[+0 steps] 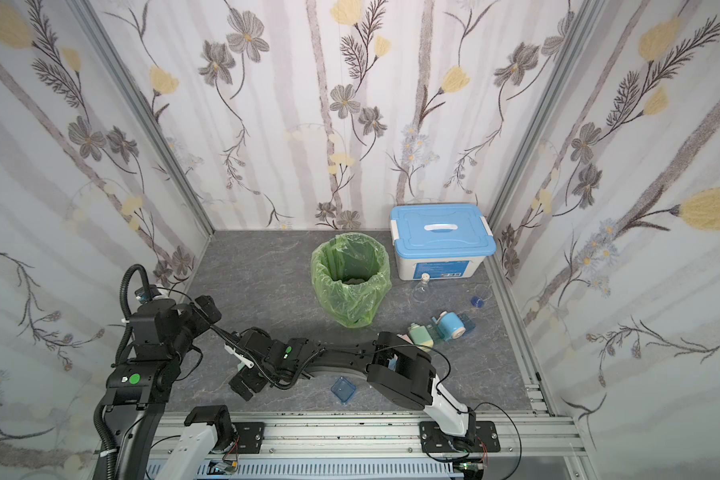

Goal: Take out the pencil sharpener tray and clean the shavings
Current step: Pick up the pencil sharpener from the center of the board.

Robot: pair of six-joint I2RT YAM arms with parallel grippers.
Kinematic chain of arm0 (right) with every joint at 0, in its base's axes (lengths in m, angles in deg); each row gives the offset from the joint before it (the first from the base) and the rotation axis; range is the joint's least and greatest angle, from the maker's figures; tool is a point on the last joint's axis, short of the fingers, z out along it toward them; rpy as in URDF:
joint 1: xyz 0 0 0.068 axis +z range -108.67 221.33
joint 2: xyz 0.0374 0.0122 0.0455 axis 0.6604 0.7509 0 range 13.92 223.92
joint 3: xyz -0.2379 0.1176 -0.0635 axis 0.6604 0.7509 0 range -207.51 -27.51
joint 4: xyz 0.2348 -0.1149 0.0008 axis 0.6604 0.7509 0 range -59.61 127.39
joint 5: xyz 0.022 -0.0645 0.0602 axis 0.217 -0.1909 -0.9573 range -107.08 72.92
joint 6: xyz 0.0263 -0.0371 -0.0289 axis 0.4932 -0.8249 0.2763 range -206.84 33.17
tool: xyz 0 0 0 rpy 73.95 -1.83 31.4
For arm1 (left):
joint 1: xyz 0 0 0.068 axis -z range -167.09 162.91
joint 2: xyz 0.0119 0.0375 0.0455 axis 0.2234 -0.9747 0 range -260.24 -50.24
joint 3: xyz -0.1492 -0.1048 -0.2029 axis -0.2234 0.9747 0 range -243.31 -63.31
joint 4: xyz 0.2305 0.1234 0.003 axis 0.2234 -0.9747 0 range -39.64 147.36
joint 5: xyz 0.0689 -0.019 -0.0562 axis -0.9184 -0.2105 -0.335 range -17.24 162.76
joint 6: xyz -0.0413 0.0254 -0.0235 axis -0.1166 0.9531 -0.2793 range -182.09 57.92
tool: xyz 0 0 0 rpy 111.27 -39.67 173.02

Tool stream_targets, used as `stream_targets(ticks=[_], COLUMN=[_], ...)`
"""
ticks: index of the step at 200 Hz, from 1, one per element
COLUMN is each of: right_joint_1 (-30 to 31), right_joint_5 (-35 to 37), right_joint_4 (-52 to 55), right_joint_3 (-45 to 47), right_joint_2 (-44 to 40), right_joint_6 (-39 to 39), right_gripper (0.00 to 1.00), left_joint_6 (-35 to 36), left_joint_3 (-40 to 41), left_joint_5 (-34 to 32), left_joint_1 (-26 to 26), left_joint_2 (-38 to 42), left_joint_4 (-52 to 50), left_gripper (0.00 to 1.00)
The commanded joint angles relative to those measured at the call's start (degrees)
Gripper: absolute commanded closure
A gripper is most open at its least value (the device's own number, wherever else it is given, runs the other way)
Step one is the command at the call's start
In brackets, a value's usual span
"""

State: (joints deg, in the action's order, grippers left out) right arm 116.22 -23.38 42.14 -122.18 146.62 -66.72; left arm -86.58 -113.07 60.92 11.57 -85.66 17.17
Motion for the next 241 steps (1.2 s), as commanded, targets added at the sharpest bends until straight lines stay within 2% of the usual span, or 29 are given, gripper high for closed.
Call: stream_targets(ticks=[1, 24, 39, 70, 95, 115, 124, 146, 167, 177, 194, 217, 241], right_joint_1=[-0.3, -0.7, -0.7, -0.9, -0.9, -1.0, -1.3, -3.5, -8.3, -10.8, -14.2, -17.6, -20.5], right_joint_5=[2.0, 2.0, 2.4, 3.2, 2.8, 2.2, 2.6, 1.5, -7.4, -14.3, -21.5, -28.9, -33.4], right_joint_4=[2.0, 2.8, 2.8, 2.3, 0.3, -0.4, -1.4, -4.8, -5.1, -3.5, 1.6, 6.8, 10.4], right_joint_3=[-2.6, -4.0, -4.0, -2.7, 0.5, 2.8, 5.3, 14.1, 20.8, 22.3, 23.0, 23.4, 23.4], right_joint_2=[2.7, 4.2, 4.1, 3.0, 0.6, -1.2, -3.3, -11.2, -19.8, -23.4, -28.4, -34.3, -38.7], right_joint_6=[0.9, 0.9, 1.0, 0.8, 0.0, -2.6, -4.2, -8.2, -11.0, -12.5, -15.3, -18.2, -20.1], right_gripper=[0.01, 0.03, 0.09, 0.33, 0.44, 0.53, 0.54, 0.55, 0.56, 0.56, 0.56, 0.57, 0.56], left_joint_6=[-0.8, -0.8, -0.7, -0.7, -0.3, 0.7, 1.2, 2.9, 1.9, -0.2, -4.8, -10.4, -8.8], left_joint_3=[-0.3, -0.3, -0.3, -0.1, 0.1, 0.6, 0.9, 1.8, 3.7, 4.6, 6.5, 8.4, 7.5], left_joint_5=[-2.2, -2.7, -2.5, -1.8, -0.8, 4.2, 7.7, 22.1, 40.9, 48.2, 59.3, 69.2, 73.8], left_joint_1=[-0.2, -0.1, -0.1, -0.1, 0.1, 0.2, 0.2, 0.5, 1.1, 1.5, 2.2, 5.1, 11.9], left_joint_2=[0.3, 0.8, 0.8, 1.0, 1.0, 0.9, 0.9, 0.7, 0.0, -0.4, -1.0, -1.0, -0.6], left_joint_4=[-0.1, -0.1, 0.0, 0.4, 0.7, 2.9, 4.4, 10.4, 19.5, 24.3, 33.9, 46.1, 48.3], left_gripper=[0.00, 0.00, 0.00, 0.00, 0.00, 0.00, 0.00, 0.00, 0.00, 0.00, 0.00, 0.00, 0.00])
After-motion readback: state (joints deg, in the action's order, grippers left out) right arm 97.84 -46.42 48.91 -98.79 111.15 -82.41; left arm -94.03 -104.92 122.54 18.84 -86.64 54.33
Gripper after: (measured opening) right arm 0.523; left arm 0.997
